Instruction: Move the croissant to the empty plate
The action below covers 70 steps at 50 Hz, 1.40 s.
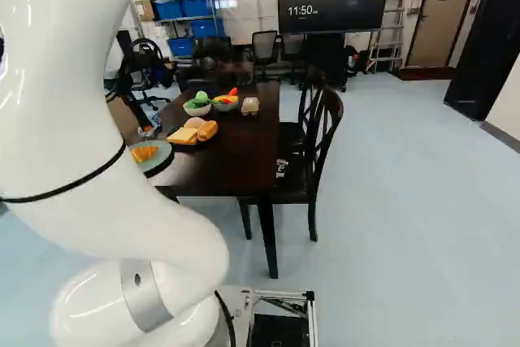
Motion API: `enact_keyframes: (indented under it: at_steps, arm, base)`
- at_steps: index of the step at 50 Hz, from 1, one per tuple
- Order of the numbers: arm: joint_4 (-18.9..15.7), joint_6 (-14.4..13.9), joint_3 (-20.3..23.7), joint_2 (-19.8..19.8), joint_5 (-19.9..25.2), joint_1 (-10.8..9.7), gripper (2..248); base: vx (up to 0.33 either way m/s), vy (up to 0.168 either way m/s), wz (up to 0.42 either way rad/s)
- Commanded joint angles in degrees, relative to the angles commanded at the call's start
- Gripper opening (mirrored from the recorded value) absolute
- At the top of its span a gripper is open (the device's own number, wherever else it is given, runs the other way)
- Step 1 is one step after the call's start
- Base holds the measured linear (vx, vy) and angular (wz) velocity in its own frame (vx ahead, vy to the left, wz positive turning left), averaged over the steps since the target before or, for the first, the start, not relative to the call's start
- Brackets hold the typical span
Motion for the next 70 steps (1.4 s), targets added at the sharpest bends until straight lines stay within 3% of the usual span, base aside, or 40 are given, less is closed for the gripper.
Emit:
enact_keyframes:
  at_steps: [38, 70]
  arm:
    - [0.0, 0.0, 4.0, 9.8, 0.0, -7.2, 247]
    - [0.0, 0.0, 4.0, 9.7, 0.0, -14.6, 247]
  base:
    - [0.0, 0.0, 0.0]
    - [0.0, 0.0, 0.0]
